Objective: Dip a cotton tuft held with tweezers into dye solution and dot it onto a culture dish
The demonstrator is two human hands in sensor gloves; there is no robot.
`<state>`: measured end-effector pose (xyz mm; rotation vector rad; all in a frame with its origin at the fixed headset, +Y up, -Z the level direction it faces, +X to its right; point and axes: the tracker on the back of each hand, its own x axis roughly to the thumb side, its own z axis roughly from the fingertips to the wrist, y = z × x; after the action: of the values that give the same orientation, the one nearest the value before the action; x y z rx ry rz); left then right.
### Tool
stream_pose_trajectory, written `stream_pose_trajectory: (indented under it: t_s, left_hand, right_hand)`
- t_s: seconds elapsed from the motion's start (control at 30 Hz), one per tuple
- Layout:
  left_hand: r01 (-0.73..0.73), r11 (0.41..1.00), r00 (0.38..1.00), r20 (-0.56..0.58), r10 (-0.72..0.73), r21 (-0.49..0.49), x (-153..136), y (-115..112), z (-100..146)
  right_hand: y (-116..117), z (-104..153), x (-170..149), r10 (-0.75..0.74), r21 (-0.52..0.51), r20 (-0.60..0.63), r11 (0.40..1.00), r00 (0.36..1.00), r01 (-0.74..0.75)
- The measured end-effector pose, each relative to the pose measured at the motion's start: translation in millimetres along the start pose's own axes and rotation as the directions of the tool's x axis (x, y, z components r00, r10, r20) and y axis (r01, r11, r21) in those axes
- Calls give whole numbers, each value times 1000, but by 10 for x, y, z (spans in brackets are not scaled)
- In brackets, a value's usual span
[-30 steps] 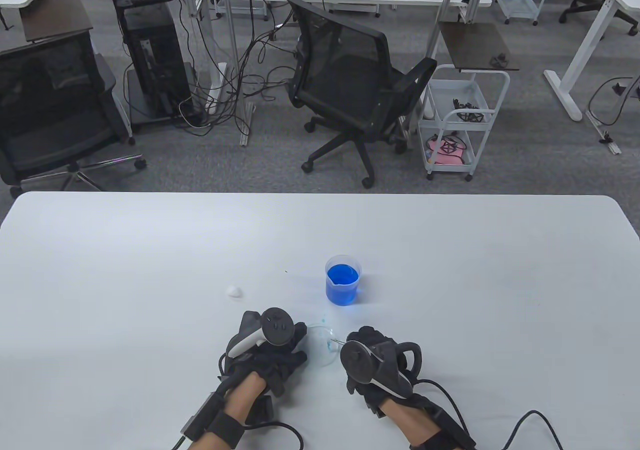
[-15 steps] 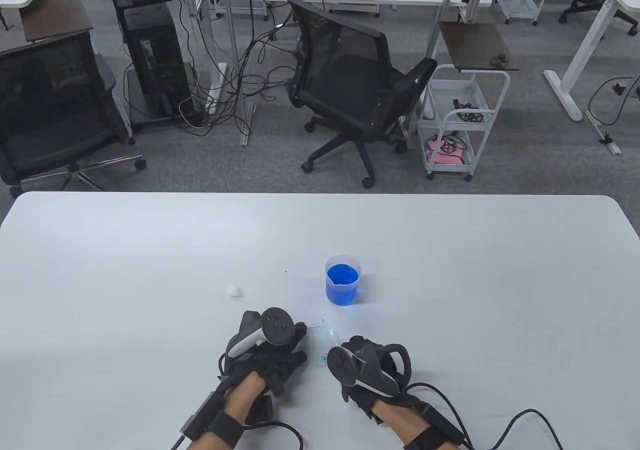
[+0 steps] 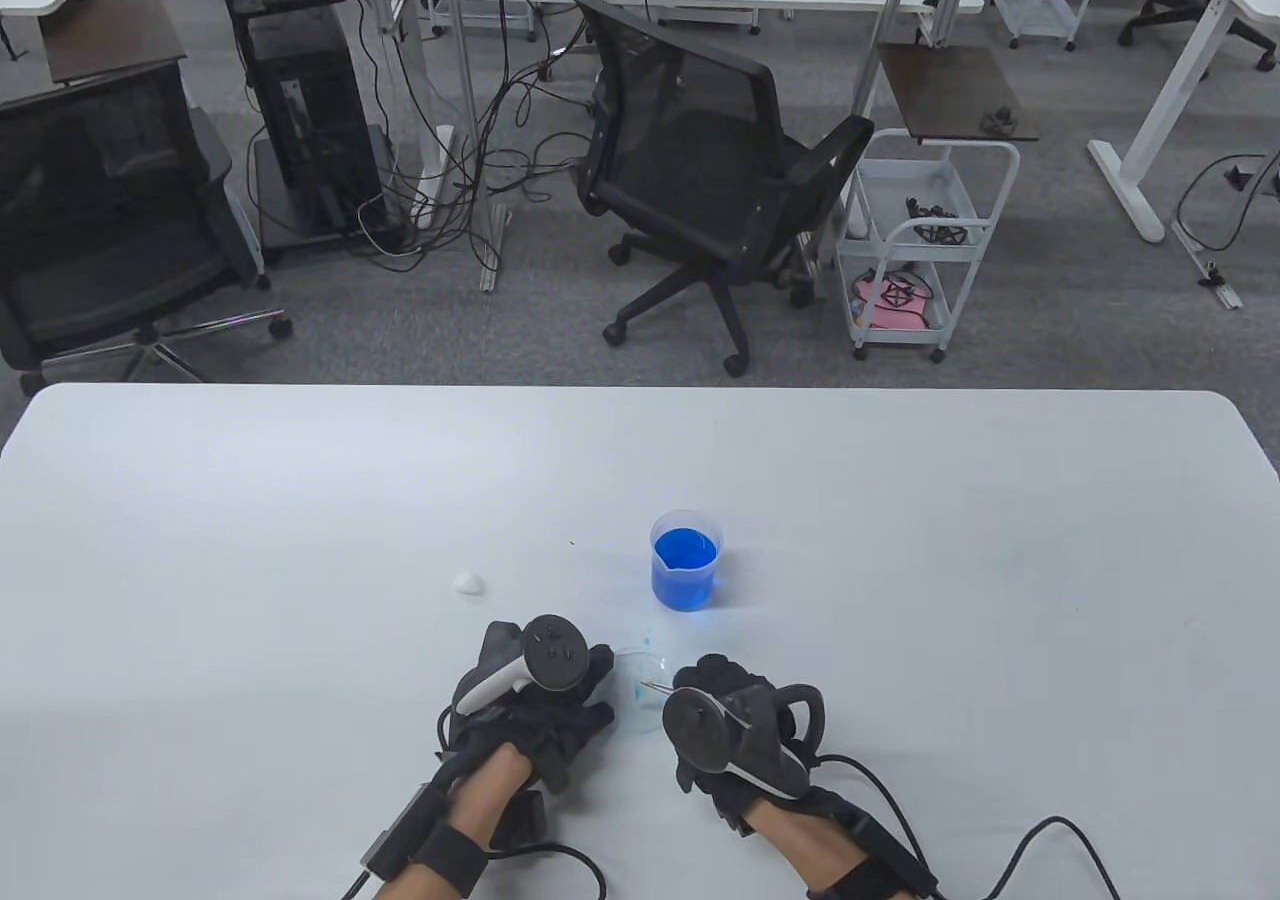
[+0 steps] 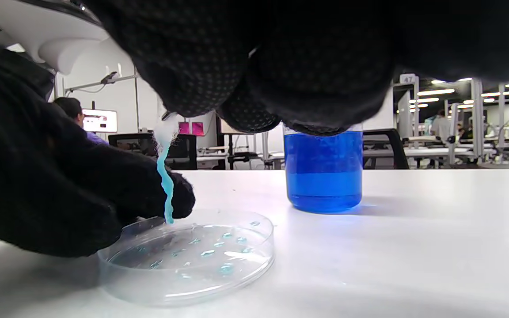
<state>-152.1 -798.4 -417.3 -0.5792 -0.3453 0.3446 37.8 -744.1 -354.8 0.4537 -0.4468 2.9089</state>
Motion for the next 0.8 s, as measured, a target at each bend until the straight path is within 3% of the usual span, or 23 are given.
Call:
stream_pose_trajectory:
  t_s: [0.2, 0.33, 0.8]
  left_hand:
    - [0, 1000, 1000, 0, 0, 0, 0, 0, 0]
    - [0, 1000, 1000, 0, 0, 0, 0, 0, 0]
    - [1, 1000, 1000, 2, -1, -1, 10, -10, 0]
  right_hand:
    - [315, -25, 103, 79, 105, 49, 991, 996, -84]
    - [368, -26, 113, 89, 121, 56, 988, 994, -96]
    - [71, -120, 18, 8, 16, -12, 1000, 1000, -8]
